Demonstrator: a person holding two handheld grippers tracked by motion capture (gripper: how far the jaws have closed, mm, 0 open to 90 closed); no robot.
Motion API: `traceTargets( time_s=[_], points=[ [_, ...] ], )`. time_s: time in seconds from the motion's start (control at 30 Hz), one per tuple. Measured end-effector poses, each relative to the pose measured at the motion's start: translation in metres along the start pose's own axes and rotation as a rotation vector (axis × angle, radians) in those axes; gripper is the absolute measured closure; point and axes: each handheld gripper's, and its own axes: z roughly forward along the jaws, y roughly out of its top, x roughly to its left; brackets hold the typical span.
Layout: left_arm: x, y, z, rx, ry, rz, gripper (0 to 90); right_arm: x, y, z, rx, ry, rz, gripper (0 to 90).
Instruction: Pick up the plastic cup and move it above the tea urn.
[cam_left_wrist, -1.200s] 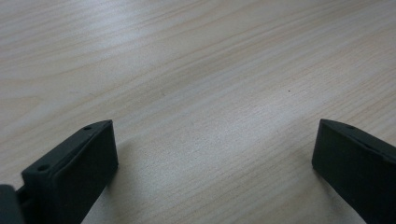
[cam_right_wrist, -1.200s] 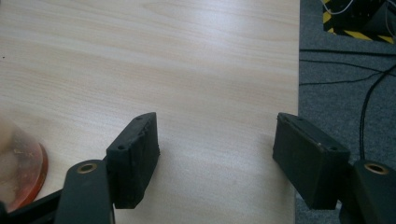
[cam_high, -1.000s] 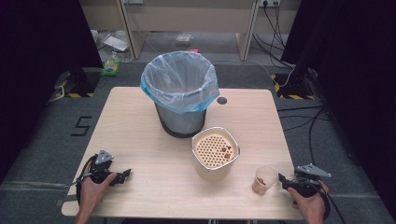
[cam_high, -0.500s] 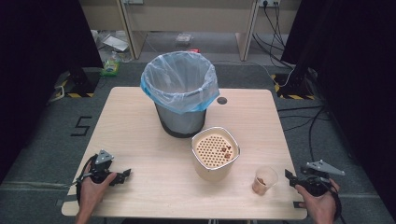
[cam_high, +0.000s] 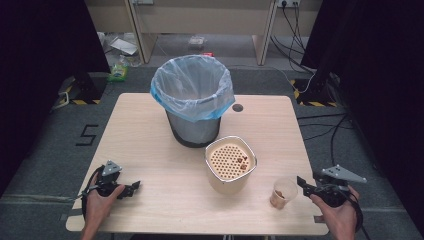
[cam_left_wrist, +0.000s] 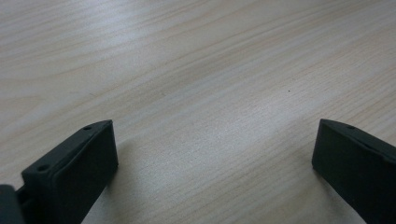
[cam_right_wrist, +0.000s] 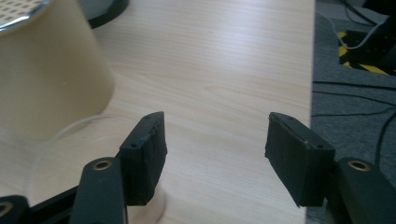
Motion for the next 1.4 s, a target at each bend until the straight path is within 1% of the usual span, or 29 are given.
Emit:
traceTargets(
  time_s=[0.17, 0.23, 0.33, 0.5, 0.67, 0.77, 0.87, 0.9, 0.93, 0.97, 1.07, 1.17, 1.23, 1.4],
  points=[
    [0.0, 0.0, 0.0, 0.0, 0.0, 0.0, 0.0, 0.012, 0.003, 0.004, 0.008, 0.046, -0.032, 42.8],
    [0.0, 0.0, 0.0, 0.0, 0.0, 0.0, 0.0, 0.016, 0.002, 0.009, 0.024, 0.07, -0.043, 44.8],
    [0.0, 0.0, 0.0, 0.0, 0.0, 0.0, 0.0, 0.021, 0.0, 0.018, 0.059, 0.091, -0.064, 47.7],
    [0.0, 0.0, 0.0, 0.0, 0.0, 0.0, 0.0, 0.023, -0.004, 0.028, 0.098, 0.102, -0.076, 51.1],
    [0.0, 0.0, 0.0, -0.002, 0.0, -0.002, 0.0, 0.022, -0.005, 0.032, 0.117, 0.106, -0.079, 54.3],
    [0.0, 0.0, 0.0, -0.001, 0.0, -0.001, 0.0, 0.022, -0.006, 0.035, 0.133, 0.11, -0.083, 59.7],
    [0.0, 0.0, 0.0, 0.0, 0.0, 0.0, 0.0, 0.023, -0.008, 0.036, 0.143, 0.118, -0.098, 67.0],
    [0.0, 0.0, 0.0, 0.0, 0.0, -0.001, 0.0, 0.023, -0.008, 0.037, 0.155, 0.124, -0.096, 69.5],
    [0.0, 0.0, 0.0, -0.001, 0.0, 0.0, 0.0, 0.024, -0.01, 0.037, 0.167, 0.121, -0.096, 72.4],
    [0.0, 0.0, 0.0, 0.0, 0.0, 0.0, 0.0, 0.024, -0.011, 0.037, 0.169, 0.118, -0.107, 73.7],
    [0.0, 0.0, 0.0, -0.001, 0.0, -0.002, 0.0, 0.025, -0.009, 0.034, 0.161, 0.122, -0.11, 80.8],
    [0.0, 0.0, 0.0, 0.0, -0.001, 0.001, 0.0, 0.028, -0.006, 0.029, 0.133, 0.124, -0.143, 87.4],
    [0.0, 0.0, 0.0, -0.001, -0.002, 0.0, 0.0, 0.028, -0.004, 0.028, 0.114, 0.096, -0.19, 87.9],
    [0.0, 0.0, 0.0, 0.0, -0.003, 0.002, 0.0, 0.026, 0.0, 0.026, 0.045, 0.056, -0.211, 88.1]
  ],
)
